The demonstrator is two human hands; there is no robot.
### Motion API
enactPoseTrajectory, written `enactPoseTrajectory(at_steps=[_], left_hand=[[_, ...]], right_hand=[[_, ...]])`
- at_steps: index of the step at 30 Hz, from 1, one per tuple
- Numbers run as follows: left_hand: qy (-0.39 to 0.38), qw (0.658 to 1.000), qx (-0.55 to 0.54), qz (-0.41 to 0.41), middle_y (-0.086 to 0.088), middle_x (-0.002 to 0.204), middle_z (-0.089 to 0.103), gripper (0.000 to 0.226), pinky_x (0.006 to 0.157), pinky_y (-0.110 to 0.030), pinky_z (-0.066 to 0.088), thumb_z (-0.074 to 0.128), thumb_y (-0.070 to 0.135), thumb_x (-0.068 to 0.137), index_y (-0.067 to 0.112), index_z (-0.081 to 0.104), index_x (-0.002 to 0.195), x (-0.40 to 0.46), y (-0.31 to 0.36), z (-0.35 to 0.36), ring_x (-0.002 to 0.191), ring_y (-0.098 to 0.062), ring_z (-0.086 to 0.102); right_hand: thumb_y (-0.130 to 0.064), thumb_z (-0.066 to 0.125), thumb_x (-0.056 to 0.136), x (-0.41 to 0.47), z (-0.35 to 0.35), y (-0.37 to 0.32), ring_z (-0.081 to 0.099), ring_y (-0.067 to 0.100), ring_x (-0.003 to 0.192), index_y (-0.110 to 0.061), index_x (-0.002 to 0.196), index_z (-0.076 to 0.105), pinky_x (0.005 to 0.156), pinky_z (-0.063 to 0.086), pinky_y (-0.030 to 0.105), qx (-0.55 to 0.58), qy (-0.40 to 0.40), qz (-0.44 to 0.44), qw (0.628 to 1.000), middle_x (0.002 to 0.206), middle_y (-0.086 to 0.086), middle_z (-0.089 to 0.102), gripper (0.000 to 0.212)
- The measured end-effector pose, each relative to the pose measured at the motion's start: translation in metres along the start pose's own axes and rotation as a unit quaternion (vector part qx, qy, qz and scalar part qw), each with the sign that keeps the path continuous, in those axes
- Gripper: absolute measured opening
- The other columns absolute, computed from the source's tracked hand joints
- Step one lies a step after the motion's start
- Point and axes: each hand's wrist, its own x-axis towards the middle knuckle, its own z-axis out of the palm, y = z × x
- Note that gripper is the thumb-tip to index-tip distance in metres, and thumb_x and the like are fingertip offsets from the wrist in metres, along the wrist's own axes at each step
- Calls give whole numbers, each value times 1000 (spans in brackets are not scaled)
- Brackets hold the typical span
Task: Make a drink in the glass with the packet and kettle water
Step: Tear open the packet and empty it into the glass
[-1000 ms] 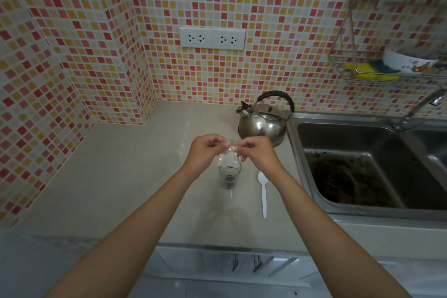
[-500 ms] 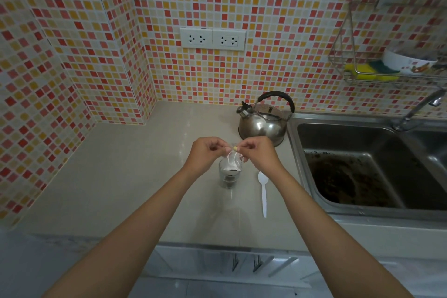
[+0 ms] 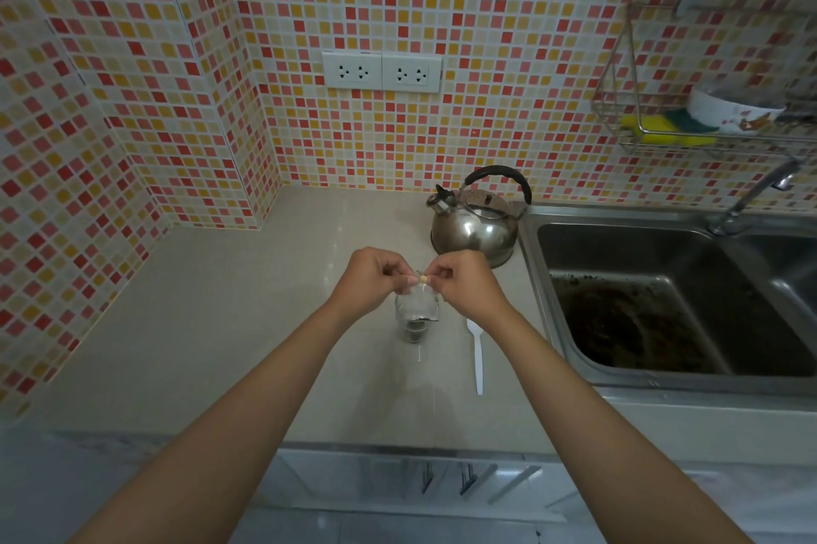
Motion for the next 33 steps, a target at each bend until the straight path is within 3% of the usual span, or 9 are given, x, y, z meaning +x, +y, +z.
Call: enactPoseTrajectory(at_steps=[3,6,10,14,17,20,24,29,33], left_hand=[[3,1000,-21,8,-17,86,74,11,80,-33,56,74,7,80,2,75,90,-3,2,0,76,-20,68],[3,995,-82,-59,-13,97,70,31,80,-32,55,77,11,78,9,67,106,-10,-1,5,86,-22,67],[13,966,-215,-145,-11,83,65,19,69,-23,57,71,0,81,13,63,92,-28,-18,5,68,-19,67],[115,940,-247,-207,-13,80,62,29,76,-33,56,69,-8,77,14,52,85,-42,-42,-7,66,-21,62],[170,937,-221,-212,-11,70,60,32,70,-29,53,70,-12,75,14,50,74,-50,-64,-19,63,-19,58],[173,948,-177,-198,-8,66,64,16,71,-29,51,72,-10,75,5,66,71,-53,-85,-31,65,-19,59],[152,962,-86,-209,-19,91,73,19,86,-33,53,72,-9,75,-8,73,94,-47,-109,-38,86,-22,64],[129,971,17,-199,-22,101,73,24,68,0,48,71,-12,74,-9,73,98,-39,-134,-32,87,-22,68],[99,978,53,-178,-21,102,73,23,88,-31,55,70,-10,76,-6,73,99,-32,-144,-25,92,-30,70]], right_hand=[[-4,67,81,0,2,1,58,11,49,-4,76,72,55,50,26,54,23,38,998,63,11,67,7],[-1,66,81,0,5,0,54,4,38,1,80,71,47,44,14,198,59,116,972,58,8,62,5],[1,64,80,-8,19,-2,56,10,47,1,86,72,41,39,7,256,85,185,945,64,8,64,9],[8,62,74,-22,54,-6,53,13,50,-11,81,65,49,47,18,243,90,190,947,64,7,58,21],[7,61,71,-31,87,-8,52,15,55,-12,79,57,54,46,23,196,95,141,966,61,7,54,21],[3,57,78,-30,119,-8,54,11,58,-9,85,66,56,43,18,153,57,122,979,63,0,59,17],[2,52,81,-20,151,-1,65,26,79,3,87,68,71,52,33,86,7,135,987,87,18,71,17],[2,46,83,-12,175,14,61,27,78,3,77,63,60,33,25,-1,-51,135,990,85,19,66,18],[5,42,82,-7,183,22,62,32,88,0,78,61,67,42,32,-69,-71,123,988,95,21,64,19]])
